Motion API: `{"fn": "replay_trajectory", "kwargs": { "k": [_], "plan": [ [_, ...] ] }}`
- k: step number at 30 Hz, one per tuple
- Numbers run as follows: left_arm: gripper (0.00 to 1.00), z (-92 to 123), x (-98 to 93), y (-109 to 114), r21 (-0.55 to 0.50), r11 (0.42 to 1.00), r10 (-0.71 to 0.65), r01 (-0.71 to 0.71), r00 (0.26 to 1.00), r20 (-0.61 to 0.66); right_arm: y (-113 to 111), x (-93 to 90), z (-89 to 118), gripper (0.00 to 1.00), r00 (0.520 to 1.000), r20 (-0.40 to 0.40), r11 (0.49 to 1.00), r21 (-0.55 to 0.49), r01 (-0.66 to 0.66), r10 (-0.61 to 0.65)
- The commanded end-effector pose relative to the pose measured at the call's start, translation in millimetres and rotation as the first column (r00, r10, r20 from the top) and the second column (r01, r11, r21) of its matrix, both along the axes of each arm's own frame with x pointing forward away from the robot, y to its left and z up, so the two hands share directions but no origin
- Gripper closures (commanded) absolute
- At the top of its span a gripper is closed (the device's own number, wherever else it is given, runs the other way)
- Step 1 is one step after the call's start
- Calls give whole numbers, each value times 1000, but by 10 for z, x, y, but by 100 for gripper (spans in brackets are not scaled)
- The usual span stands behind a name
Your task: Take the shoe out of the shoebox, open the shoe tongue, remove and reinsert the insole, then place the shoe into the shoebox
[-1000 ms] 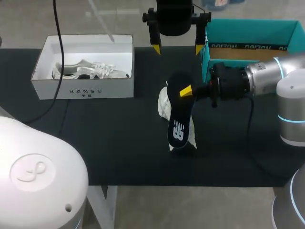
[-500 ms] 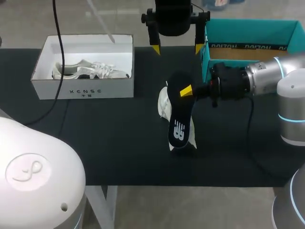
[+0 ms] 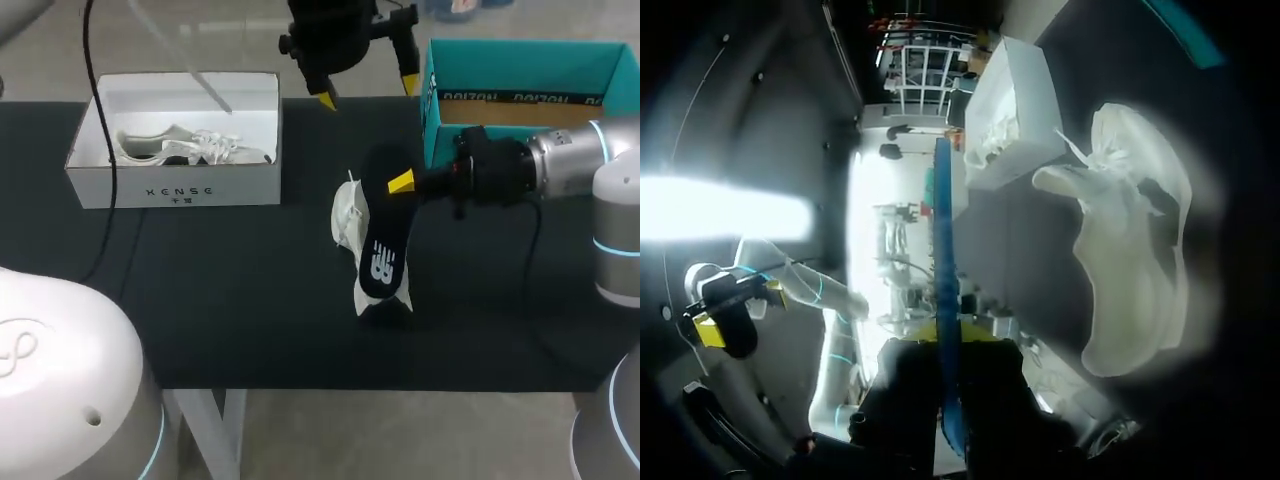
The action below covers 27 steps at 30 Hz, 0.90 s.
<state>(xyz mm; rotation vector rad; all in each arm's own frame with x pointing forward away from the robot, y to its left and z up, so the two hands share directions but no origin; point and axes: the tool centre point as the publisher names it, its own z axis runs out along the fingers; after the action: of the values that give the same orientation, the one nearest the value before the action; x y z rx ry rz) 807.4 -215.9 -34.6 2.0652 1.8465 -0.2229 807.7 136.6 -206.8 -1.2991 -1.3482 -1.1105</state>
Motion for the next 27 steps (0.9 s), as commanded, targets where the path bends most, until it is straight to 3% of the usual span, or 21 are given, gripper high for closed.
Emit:
{"fn": "replay_trajectory", "kwargs": {
  "k": [1, 8, 16, 24, 27],
  "plan": [
    [0, -82, -38, 402, -409, 912, 2, 18, 999, 48, -120, -30, 80, 100, 1000, 5, 1000, 9, 16, -16],
    [0, -73, -50, 481, -564, 824, 80, -57, 997, 17, -215, 2, 194, 100, 1000, 21, 1000, 13, 21, -21],
    [0, -90, -65, 450, -566, 818, 109, -96, 994, -12, -229, 29, 211, 100, 999, 18, 999, 19, 34, -34],
    [0, -90, -65, 450, -566, 818, 109, -96, 994, -12, -184, -26, 389, 100, 1000, 9, 995, 100, 2, -3],
    [0, -178, -5, 368, -641, 762, 112, -90, 994, -6, -175, -47, 488, 100, 1000, 7, 989, 147, -7, 6]
  ]
}}
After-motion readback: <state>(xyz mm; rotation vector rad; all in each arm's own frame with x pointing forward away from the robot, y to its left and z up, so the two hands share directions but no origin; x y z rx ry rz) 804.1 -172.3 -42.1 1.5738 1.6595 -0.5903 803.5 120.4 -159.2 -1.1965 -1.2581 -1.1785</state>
